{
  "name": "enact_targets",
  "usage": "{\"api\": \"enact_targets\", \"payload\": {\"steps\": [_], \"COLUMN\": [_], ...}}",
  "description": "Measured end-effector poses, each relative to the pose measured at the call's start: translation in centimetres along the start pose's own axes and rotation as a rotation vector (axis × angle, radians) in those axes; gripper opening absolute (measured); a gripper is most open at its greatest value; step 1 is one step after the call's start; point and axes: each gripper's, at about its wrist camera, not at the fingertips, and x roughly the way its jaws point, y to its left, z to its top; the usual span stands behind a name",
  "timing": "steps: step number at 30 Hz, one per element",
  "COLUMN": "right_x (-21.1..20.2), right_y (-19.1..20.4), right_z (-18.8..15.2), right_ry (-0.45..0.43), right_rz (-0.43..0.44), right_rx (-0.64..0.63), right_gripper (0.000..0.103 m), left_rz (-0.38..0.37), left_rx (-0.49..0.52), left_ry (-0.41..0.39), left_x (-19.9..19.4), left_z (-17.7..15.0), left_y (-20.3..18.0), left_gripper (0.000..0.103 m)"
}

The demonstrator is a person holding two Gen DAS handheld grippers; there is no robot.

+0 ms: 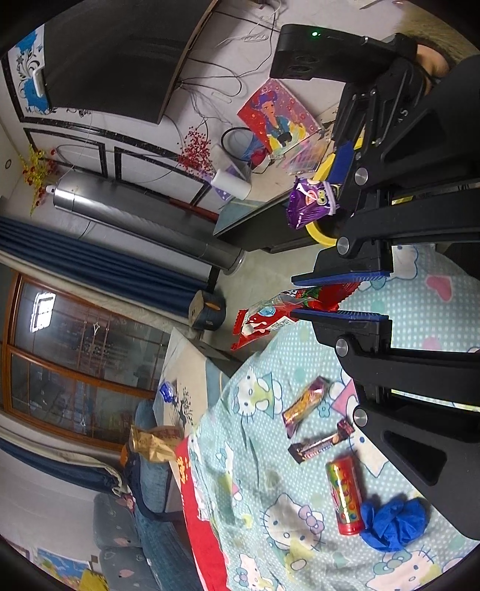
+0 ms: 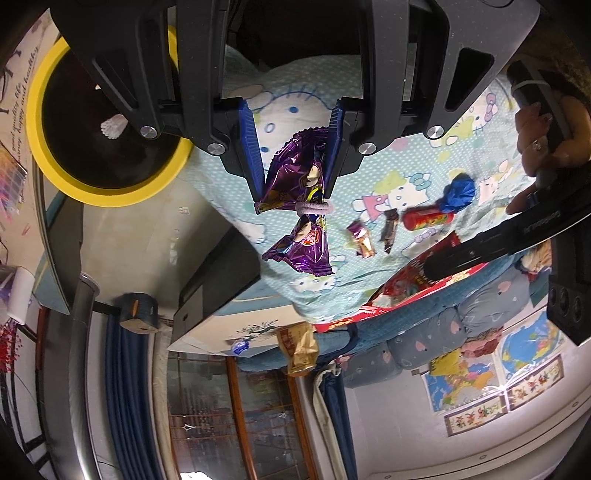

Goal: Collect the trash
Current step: 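Carry the purple wrapper with the right tool while the left tool carries the red wrapper to the bin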

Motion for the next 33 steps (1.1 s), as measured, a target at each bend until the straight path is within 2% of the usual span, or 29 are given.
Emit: {"api": "enact_targets", "payload": {"steps": [33], "right_x": [-3.2], "right_y": [-8.4], "right_z": [-1.2], "right_ry": [-0.034], "right_rz": [-0.187], "right_rx": [0.121], "right_gripper": [0.025], "left_rz": [-0.103], "left_rx": [0.1], "left_ry": [0.051], "left_x": [2.2], "left_z": [-1.3], "left_y": [-5.7], "left_gripper": [0.012]}}
